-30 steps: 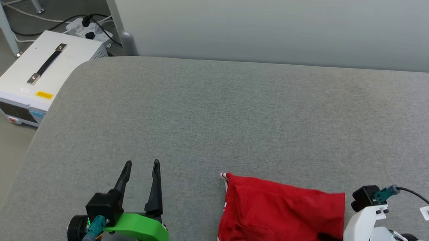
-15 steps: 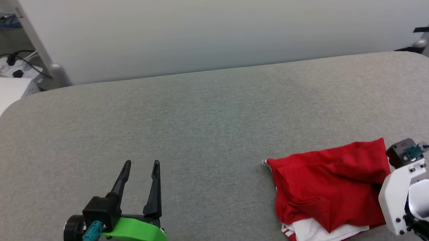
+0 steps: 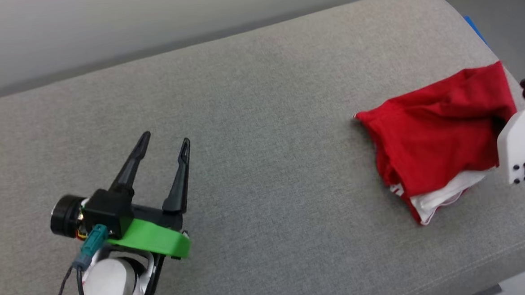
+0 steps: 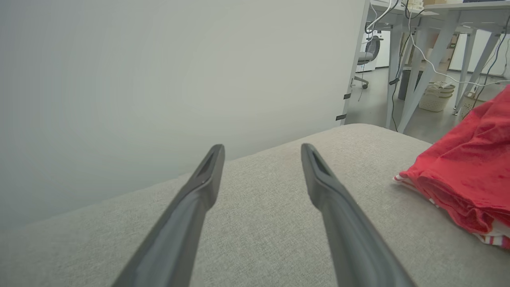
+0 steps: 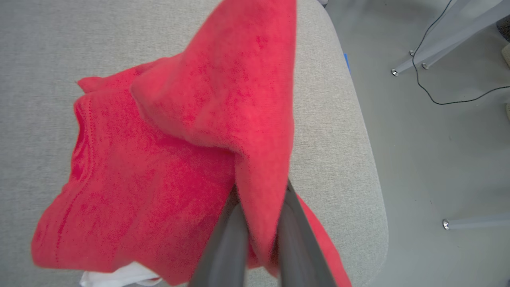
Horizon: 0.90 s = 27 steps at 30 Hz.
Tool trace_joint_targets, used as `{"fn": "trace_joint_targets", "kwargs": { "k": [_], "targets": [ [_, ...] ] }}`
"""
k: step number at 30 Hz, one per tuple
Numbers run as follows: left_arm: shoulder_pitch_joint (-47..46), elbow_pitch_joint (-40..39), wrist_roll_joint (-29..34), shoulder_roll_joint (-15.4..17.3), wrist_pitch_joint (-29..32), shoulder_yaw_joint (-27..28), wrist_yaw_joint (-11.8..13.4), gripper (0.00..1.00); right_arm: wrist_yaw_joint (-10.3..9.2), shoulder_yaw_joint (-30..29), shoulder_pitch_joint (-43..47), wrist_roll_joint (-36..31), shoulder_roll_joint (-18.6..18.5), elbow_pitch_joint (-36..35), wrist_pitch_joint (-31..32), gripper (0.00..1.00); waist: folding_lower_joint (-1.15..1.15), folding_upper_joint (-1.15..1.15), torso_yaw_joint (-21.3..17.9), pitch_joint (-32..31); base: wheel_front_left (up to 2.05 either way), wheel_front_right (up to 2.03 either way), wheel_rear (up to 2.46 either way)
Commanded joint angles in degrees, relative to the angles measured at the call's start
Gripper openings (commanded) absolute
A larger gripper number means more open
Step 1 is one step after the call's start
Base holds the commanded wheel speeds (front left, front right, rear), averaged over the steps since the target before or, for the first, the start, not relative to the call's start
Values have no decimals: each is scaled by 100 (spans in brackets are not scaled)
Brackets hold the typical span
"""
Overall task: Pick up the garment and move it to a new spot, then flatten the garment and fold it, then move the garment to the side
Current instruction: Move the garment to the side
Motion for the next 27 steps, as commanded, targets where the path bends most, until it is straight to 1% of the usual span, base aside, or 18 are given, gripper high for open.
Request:
{"fn": "trace_joint_targets", "kwargs": {
  "k": [1, 5, 10, 15, 18, 19, 20, 21, 22, 27],
  "targets": [
    [-246, -91, 57, 105, 43, 16, -44, 100, -5, -116, -315, -88, -24, 218, -191, 0, 0, 0, -502, 1126, 0, 0, 0],
    [-658, -306, 87, 239, 173, -23, -114, 100, -5, -395, -974, -267, -67, 1020, -592, 0, 0, 0, -379, 1605, 0, 0, 0],
    [-1143, -586, 139, 336, 267, -127, -177, 100, -5, -822, -1737, -660, -274, 1971, -1133, 0, 0, 0, -143, 2150, 0, 0, 0],
    [-1456, -683, 188, 373, 276, -297, -225, 100, -5, -1310, -2241, -1079, -312, 2758, -1550, 0, 0, 0, 51, 2398, 0, 0, 0],
    [-1558, -691, 187, 379, 260, -347, -236, 100, -5, -1674, -2399, -1575, -225, 2973, -1849, 0, 0, 0, 116, 2466, 0, 0, 0],
    [-1581, -683, 181, 377, 250, -361, -239, 100, -5, -1849, -2452, -1795, -195, 3031, -1957, 2, 0, 0, 137, 2481, 0, 0, 0],
    [-1596, -668, 174, 375, 235, -375, -241, 100, -5, -2016, -2509, -2008, -149, 3049, -2124, 28, 0, 0, 156, 2490, 0, 0, 0],
    [-1602, -650, 166, 372, 222, -385, -243, 100, -5, -2165, -2544, -2145, -91, 3097, -2194, 49, 0, 0, 170, 2490, 0, 0, 0],
    [-1601, -621, 151, 361, 205, -392, -242, 100, -5, -2339, -2578, -2303, -13, 3165, -2239, 100, 0, 0, 183, 2482, 0, 0, 0],
    [-1559, -460, 102, 319, 116, -413, -221, 100, -5, -2950, -2605, -3121, 201, 3181, -2656, 100, 0, 0, 233, 2351, 0, 0, 0]
  ]
}}
